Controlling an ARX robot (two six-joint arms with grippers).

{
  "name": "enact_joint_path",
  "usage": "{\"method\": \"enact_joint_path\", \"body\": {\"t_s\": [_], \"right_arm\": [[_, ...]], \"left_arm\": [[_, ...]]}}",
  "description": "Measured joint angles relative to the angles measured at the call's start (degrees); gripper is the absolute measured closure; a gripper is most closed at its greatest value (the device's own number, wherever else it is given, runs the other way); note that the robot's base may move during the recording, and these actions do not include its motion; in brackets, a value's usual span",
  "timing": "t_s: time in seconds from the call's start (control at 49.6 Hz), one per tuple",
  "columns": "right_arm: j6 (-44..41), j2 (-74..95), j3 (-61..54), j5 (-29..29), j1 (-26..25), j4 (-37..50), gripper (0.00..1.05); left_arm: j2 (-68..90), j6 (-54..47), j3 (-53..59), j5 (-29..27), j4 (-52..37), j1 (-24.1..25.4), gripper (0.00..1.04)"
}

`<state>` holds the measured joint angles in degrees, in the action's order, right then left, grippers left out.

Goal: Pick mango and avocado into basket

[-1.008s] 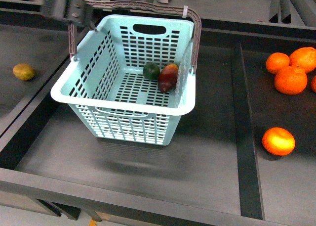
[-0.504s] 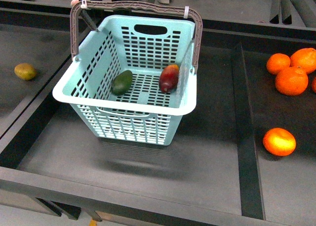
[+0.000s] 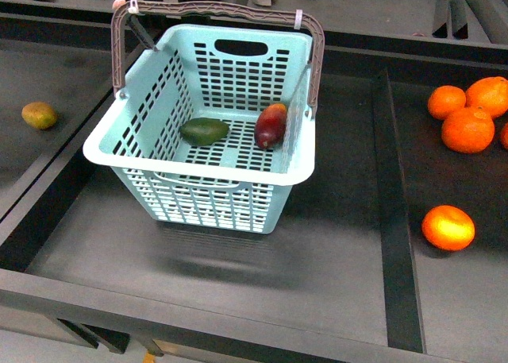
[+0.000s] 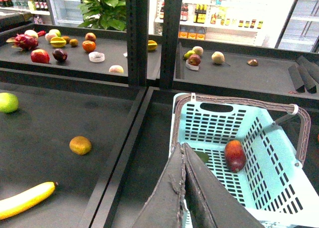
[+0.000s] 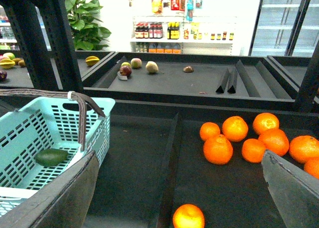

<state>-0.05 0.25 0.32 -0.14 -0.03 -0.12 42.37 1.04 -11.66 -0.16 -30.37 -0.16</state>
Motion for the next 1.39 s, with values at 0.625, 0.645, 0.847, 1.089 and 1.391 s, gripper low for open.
{"method": "enact_joint_path", "body": {"t_s": [0.625,0.645,0.847,1.089,1.391], "right_arm": [[0.0,0.0,0.0,0.0,0.0,0.0,0.08],[0.0,0.0,0.0,0.0,0.0,0.0,0.08],[0.0,0.0,0.0,0.0,0.0,0.0,0.08],[0.0,0.0,0.0,0.0,0.0,0.0,0.08],[0.0,0.0,0.0,0.0,0.0,0.0,0.08]], "left_arm": [[-20.3,-0.5,10.7,0.1,8.8,0.0,1.02],[-20.5,-0.6,10.7,0.2,9.0,0.0,1.02],[-25.3,-0.6,10.7,0.2,13.0,0.0,1.02],[-30.1,-0.6,10.7,0.2,17.8,0.0,1.02],[-41.9,-0.6,10.6,0.2,30.1,0.0,0.83]]}}
